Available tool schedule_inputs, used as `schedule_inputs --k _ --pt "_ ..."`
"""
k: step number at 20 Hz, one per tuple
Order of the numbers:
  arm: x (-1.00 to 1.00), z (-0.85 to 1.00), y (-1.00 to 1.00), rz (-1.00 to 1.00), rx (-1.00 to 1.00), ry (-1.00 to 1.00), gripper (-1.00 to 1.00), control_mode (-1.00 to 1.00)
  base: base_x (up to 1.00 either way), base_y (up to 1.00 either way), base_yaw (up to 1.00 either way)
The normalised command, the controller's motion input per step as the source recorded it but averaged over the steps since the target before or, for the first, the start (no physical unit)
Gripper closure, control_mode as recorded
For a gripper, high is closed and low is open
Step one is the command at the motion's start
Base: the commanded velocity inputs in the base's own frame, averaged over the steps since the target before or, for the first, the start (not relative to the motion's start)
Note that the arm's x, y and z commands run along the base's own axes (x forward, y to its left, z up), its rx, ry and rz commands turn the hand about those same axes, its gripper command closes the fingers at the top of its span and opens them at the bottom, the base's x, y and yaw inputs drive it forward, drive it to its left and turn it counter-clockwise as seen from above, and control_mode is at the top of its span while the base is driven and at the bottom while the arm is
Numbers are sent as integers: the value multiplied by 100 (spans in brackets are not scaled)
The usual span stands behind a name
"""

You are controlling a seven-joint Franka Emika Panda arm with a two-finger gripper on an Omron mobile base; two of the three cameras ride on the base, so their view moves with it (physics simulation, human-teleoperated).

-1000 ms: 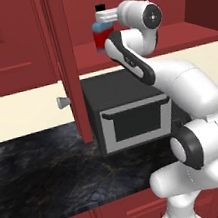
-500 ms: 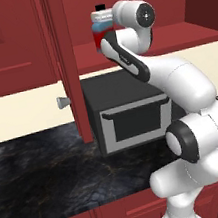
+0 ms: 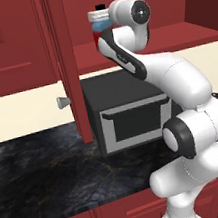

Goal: Get the candle and the liquor from the cabinet and move them to the dining counter.

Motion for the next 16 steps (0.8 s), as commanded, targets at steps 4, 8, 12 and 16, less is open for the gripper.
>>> schedule_inputs --k 4,8,12,16 --pt "21 0 3 0 0 1 -100 -100 0 0 0" --pt "22 0 3 0 0 1 -100 -100 0 0 0" --pt "19 0 4 0 0 1 -100 -100 0 0 0" --pt "20 0 2 0 0 0 -100 -100 0 0 0"
